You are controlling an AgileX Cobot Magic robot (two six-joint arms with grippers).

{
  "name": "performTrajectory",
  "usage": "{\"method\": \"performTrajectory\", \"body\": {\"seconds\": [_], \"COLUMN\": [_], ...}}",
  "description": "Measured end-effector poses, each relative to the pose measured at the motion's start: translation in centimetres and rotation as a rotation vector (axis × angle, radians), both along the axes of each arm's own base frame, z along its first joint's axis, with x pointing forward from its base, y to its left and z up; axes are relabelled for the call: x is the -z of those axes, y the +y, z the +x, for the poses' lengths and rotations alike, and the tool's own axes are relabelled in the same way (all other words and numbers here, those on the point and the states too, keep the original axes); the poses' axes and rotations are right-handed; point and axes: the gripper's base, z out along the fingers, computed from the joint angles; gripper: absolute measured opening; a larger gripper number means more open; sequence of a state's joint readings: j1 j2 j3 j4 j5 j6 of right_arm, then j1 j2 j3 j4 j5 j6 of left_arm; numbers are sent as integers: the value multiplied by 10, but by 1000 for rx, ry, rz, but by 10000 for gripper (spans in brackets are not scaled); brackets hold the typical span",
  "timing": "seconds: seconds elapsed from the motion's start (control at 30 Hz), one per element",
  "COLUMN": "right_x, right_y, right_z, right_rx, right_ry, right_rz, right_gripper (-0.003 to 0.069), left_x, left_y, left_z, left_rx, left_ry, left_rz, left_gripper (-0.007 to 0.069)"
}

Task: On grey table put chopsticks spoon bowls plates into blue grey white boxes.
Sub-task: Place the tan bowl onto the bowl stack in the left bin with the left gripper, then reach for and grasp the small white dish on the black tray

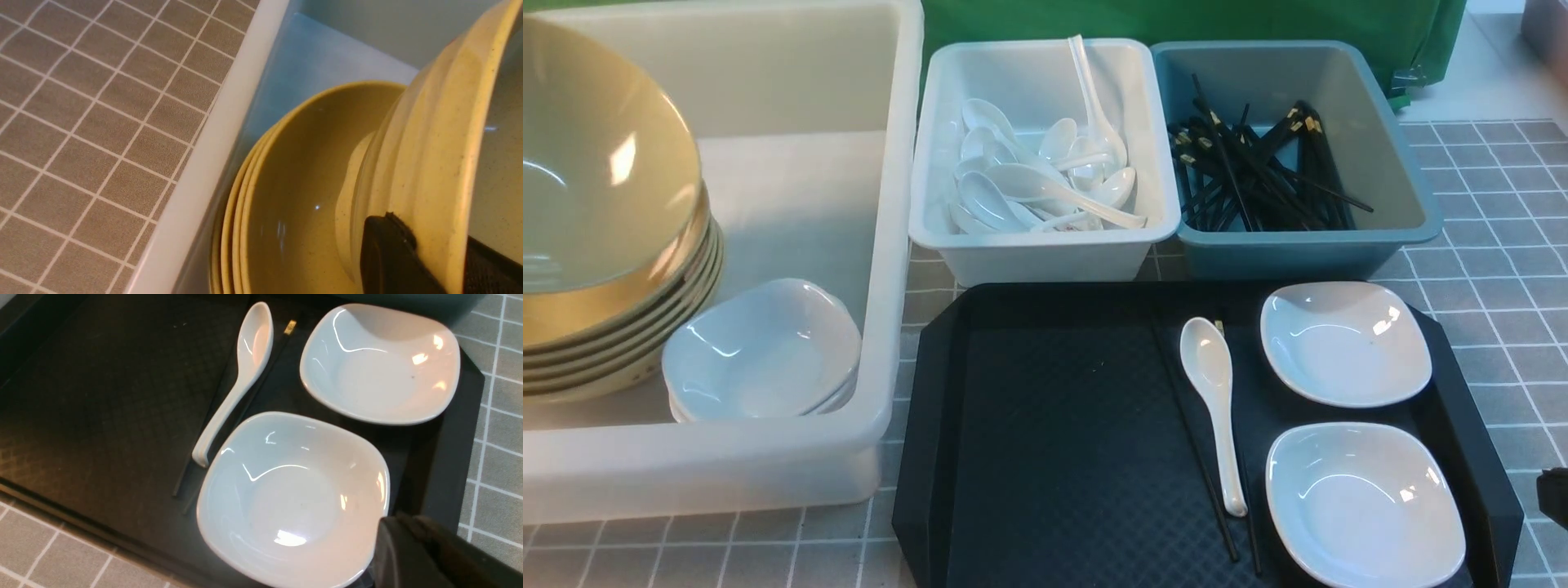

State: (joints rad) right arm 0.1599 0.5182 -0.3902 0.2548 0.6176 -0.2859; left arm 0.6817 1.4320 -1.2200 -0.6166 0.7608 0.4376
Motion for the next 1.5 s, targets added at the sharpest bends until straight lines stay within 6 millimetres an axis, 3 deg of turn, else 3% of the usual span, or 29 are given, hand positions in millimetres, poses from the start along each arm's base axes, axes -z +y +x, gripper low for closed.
{"method": "performTrajectory", "body": {"seconds": [0.1,0.2,0.33,0.4,0.5,0.53,0.63,0.67,0.73,0.83,0.87,0.9,0.93,0.97,1.0,1.1,1.13,1.17,1.23,1.43,1.5], "right_x": [2,3,3,3,3,3,5,7,9,18,18,21,21,25,26,37,38,47,58,89,96], "right_y": [0,0,0,0,0,0,1,2,3,7,8,10,10,12,14,17,18,18,19,20,22], "right_z": [0,0,0,0,0,0,1,2,4,19,20,31,32,46,53,79,80,92,103,122,124], "right_rx": [0,1,1,1,5,5,7,2,0,7,6,11,12,18,20,42,44,56,80,142,141], "right_ry": [7,6,5,5,7,7,34,59,91,237,246,301,305,365,388,463,468,498,538,628,655], "right_rz": [-1,-1,0,0,5,5,16,20,23,23,23,16,16,8,4,-6,-7,-22,-35,-38,-25], "right_gripper": [45,45,45,45,50,52,92,120,150,303,311,365,379,426,448,479,479,483,485,480,432], "left_x": [15,23,25,23,6,4,-40,-59,-73,-115,-118,-126,-127,-131,-129,-114,-112,-99,-80,-18,5], "left_y": [5,11,13,10,1,0,-19,-31,-43,-109,-114,-139,-145,-172,-180,-199,-199,-201,-199,-180,-175], "left_z": [5,8,10,8,-1,-2,-21,-29,-36,-58,-62,-73,-74,-92,-98,-124,-125,-136,-149,-189,-200], "left_rx": [-13,-24,-33,-43,-62,-63,-40,-22,6,253,275,395,427,561,610,730,727,745,726,555,509], "left_ry": [27,56,61,60,30,26,-72,-121,-165,-320,-333,-376,-380,-413,-415,-385,-380,-346,-294,-177,-161], "left_rz": [-4,25,19,-4,-34,-33,15,34,47,135,150,191,192,230,237,273,276,285,299,359,386], "left_gripper": [28,104,290,419,600,608,657,656,652,570,554,485,474,370,321,148,139,76,22,-10,-10]}}
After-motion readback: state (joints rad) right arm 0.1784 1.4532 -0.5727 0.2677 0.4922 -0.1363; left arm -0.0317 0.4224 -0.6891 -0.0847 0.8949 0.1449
